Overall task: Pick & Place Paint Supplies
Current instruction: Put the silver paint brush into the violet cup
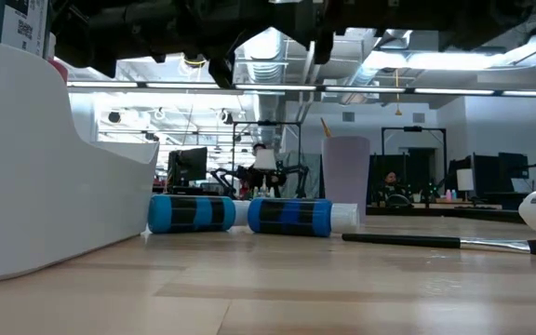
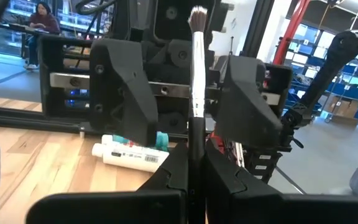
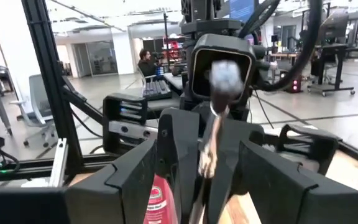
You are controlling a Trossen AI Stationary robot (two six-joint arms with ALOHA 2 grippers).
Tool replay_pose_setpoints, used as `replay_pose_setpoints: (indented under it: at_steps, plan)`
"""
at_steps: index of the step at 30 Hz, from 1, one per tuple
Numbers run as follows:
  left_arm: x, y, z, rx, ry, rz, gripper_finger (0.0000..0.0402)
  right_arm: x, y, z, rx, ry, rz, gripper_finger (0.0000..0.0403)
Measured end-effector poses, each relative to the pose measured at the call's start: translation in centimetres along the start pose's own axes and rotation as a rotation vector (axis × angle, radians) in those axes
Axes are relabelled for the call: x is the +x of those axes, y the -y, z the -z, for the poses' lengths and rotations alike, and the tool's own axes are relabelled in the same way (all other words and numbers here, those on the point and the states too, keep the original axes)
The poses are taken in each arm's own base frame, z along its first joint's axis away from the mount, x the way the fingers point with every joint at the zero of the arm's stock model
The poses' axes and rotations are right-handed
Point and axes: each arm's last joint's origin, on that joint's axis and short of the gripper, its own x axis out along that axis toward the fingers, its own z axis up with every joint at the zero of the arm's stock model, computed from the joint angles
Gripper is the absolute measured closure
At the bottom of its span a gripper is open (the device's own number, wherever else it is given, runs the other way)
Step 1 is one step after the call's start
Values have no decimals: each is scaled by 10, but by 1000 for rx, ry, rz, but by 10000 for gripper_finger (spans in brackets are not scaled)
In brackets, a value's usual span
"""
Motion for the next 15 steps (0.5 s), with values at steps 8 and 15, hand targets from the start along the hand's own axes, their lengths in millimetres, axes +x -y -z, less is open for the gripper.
replay_pose_setpoints:
  at_steps: [8,15]
  plan:
    - [-3,-1,6,-3,-30,-6,394,-5,-3,-9,-29,-12,-7,191]
    - [-4,-1,6,-2,-20,-4,394,-5,-2,-4,-47,-50,-4,239]
